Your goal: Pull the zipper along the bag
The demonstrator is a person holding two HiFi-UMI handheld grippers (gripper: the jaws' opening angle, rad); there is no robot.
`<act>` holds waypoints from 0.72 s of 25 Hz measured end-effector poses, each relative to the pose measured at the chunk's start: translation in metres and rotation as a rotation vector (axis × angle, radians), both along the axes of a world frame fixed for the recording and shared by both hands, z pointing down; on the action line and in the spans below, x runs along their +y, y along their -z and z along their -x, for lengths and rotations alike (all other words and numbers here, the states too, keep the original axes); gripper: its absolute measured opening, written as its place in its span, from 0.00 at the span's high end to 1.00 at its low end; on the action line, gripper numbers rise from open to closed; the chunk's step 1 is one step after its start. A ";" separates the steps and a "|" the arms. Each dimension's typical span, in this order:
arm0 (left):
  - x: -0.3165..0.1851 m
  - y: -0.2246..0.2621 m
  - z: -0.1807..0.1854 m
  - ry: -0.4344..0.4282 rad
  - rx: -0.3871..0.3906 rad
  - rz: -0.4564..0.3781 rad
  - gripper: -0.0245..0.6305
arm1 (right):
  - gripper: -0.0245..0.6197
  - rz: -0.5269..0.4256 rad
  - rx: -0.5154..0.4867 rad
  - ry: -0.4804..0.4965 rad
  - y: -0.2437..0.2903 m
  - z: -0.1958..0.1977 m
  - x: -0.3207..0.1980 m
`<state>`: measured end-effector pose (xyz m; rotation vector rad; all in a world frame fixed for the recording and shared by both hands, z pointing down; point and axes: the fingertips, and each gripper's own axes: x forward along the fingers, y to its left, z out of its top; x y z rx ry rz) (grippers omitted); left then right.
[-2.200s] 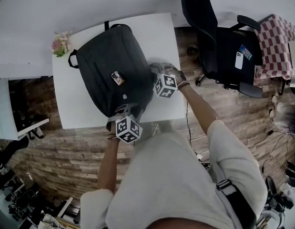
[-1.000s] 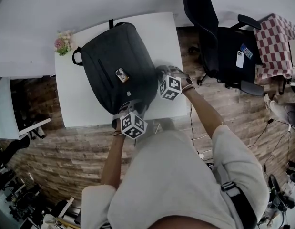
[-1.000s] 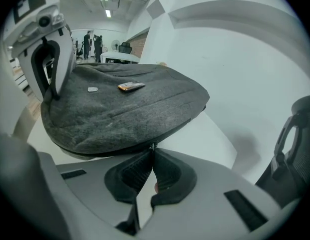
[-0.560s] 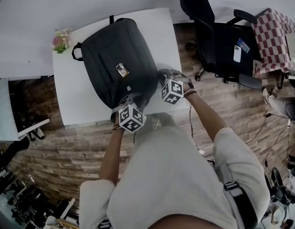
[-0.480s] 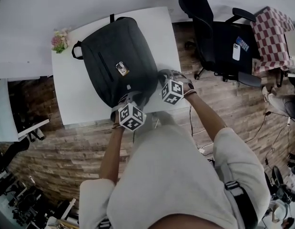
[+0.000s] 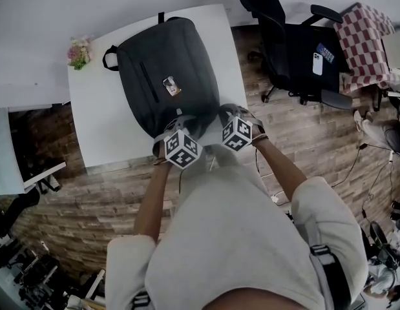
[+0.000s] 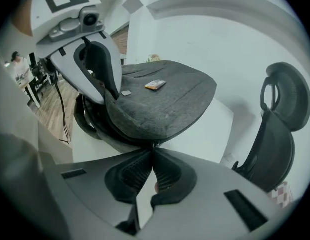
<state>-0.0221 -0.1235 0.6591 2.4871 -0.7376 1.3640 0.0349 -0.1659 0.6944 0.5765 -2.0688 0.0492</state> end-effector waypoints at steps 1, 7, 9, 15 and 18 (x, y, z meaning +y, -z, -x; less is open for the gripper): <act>0.000 0.000 -0.001 -0.002 0.003 0.001 0.85 | 0.94 0.015 -0.004 -0.018 0.000 -0.001 0.005; 0.000 -0.002 -0.009 -0.011 0.026 0.010 0.85 | 0.94 0.074 -0.006 -0.077 -0.001 -0.003 0.027; 0.001 -0.002 -0.011 -0.020 0.026 0.007 0.85 | 0.94 0.087 -0.003 -0.083 0.000 0.000 0.038; 0.008 -0.006 -0.014 -0.054 0.019 0.017 0.85 | 0.94 0.168 -0.010 -0.139 -0.001 0.007 0.060; 0.014 -0.006 -0.015 -0.121 0.004 0.018 0.85 | 0.94 0.225 -0.041 -0.180 -0.002 0.011 0.065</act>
